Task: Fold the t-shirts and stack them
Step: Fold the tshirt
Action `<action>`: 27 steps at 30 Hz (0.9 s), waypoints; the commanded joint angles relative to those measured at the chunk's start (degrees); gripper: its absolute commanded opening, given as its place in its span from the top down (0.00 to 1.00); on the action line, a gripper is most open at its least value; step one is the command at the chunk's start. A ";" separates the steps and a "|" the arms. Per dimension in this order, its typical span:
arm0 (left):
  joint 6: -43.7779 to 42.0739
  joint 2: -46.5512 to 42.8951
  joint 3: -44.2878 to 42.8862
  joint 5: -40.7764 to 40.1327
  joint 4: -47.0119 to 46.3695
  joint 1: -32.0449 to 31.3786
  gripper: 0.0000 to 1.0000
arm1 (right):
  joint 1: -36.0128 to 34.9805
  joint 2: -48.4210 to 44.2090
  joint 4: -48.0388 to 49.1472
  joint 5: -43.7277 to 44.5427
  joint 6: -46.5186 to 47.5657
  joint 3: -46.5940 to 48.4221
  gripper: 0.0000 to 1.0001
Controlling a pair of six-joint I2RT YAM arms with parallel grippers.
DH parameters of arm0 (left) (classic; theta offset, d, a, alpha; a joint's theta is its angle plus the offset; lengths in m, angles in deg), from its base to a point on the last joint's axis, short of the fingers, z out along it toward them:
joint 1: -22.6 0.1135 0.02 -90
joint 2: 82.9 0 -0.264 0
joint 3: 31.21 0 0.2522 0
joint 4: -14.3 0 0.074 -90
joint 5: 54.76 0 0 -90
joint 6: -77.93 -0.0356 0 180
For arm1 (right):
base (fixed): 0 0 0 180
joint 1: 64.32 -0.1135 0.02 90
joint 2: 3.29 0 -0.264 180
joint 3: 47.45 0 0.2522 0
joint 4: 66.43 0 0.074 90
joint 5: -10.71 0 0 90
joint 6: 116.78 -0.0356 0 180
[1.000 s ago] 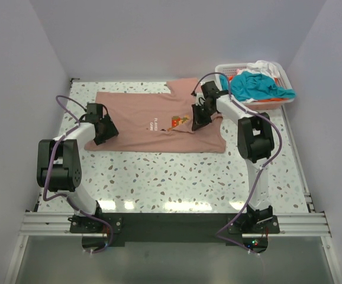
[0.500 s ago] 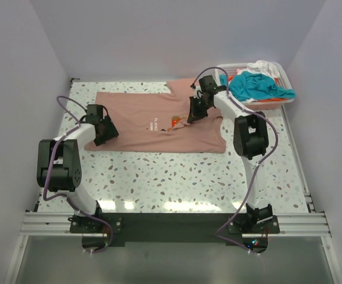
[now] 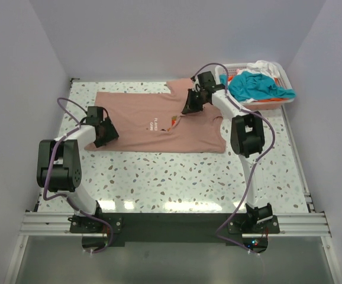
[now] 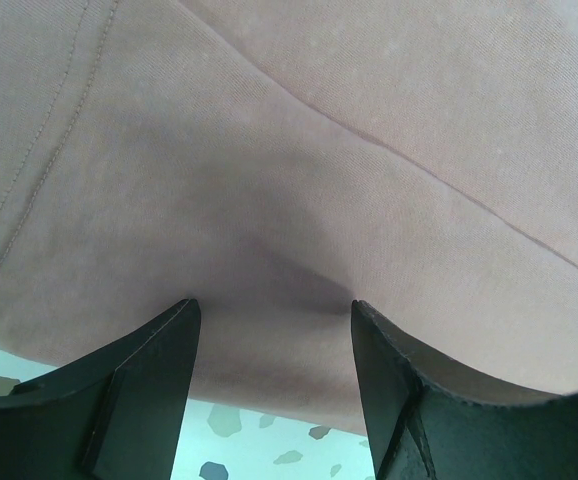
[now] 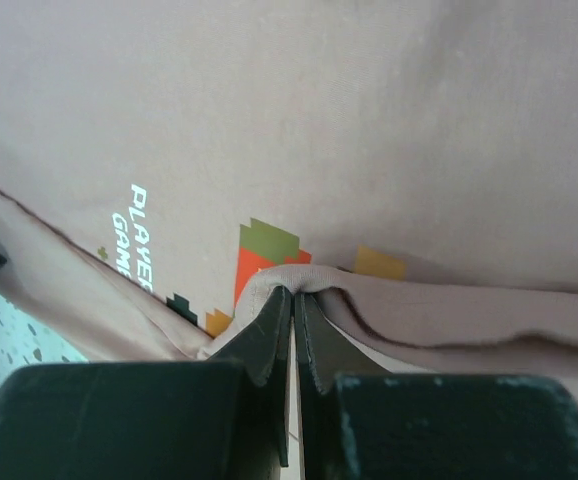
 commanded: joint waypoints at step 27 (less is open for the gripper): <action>-0.44 -6.77 -0.84 -0.14 -1.96 -0.29 0.33 | -1.01 -16.26 8.29 -3.90 2.76 -13.17 0.44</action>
